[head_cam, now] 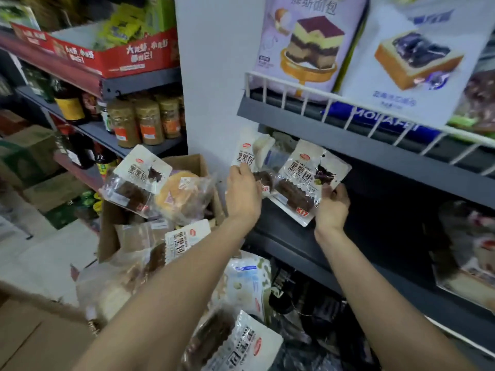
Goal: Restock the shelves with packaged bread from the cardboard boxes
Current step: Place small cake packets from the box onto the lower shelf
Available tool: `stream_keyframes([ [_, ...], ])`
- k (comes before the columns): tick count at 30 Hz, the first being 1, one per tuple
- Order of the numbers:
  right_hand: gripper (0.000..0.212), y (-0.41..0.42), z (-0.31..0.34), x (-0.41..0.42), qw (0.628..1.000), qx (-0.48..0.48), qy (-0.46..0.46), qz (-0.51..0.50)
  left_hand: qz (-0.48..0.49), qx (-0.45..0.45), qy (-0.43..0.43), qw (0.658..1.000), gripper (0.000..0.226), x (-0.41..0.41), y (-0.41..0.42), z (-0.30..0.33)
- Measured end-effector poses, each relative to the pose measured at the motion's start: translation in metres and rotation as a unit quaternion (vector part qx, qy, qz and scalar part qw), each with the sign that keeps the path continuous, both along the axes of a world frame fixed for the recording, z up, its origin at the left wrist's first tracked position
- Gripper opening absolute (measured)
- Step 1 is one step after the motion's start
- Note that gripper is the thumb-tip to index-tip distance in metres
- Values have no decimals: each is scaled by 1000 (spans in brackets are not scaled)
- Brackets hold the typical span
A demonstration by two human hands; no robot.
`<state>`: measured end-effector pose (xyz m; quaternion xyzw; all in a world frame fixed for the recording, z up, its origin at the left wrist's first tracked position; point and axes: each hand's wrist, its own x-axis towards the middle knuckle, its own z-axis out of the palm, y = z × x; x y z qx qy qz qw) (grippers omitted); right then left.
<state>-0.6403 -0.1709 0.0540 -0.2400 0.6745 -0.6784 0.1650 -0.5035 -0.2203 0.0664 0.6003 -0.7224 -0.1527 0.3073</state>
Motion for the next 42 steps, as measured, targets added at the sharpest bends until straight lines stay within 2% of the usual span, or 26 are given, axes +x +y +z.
stream_keyframes([
  [4, 23, 8, -8, -44, 996, 12, 66, -56, 4, 12, -17, 1000, 40, -46, 1, -20],
  [8, 28, -2, -8, -69, 991, 40, 94, -91, -5, 46, -28, 999, 46, -68, -2, -46],
  [11, 31, -11, -12, -78, 987, 47, 125, -91, -25, 119, -11, 993, 80, -77, -3, -53],
  [13, 32, -19, -17, -85, 986, 57, 134, -79, -11, 140, 16, 990, 92, -82, -3, -52],
  [15, 31, -27, -22, -93, 986, 70, 138, -56, -3, 112, 16, 994, 102, -88, -3, -51],
  [17, 30, -36, -25, -98, 984, 93, 147, -29, -4, 38, -35, 999, 112, -91, -4, -50],
  [19, 31, -45, -28, -103, 982, 116, 150, 9, -8, -21, -73, 997, 111, -92, -7, -52],
  [22, 33, -52, -31, -105, 976, 160, 133, 67, 0, -27, -109, 994, 110, -95, -13, -54],
  [24, 48, -54, -35, -104, 974, 156, 131, 101, 16, 0, -104, 994, 110, -97, -16, -52],
  [27, 82, -56, -43, -108, 956, 176, 196, 125, 40, 25, -69, 996, 106, -101, -16, -49],
  [31, 91, -57, -41, -113, 943, 196, 255, 89, 70, 65, 10, 995, 108, -106, -14, -52],
  [33, 105, -54, -39, -110, 933, 217, 281, 63, 69, 86, 59, 992, 110, -107, -13, -52],
  [35, 118, -47, -36, -103, 906, 239, 347, 35, 50, 98, 81, 991, 110, -104, -12, -51],
  [38, 106, -34, -27, -83, 864, 233, 444, 48, -2, 116, 62, 991, 107, -91, -7, -45],
  [42, 60, -19, -2, -32, 849, 191, 476, 128, -92, 159, 43, 982, 83, -60, -3, -29],
])
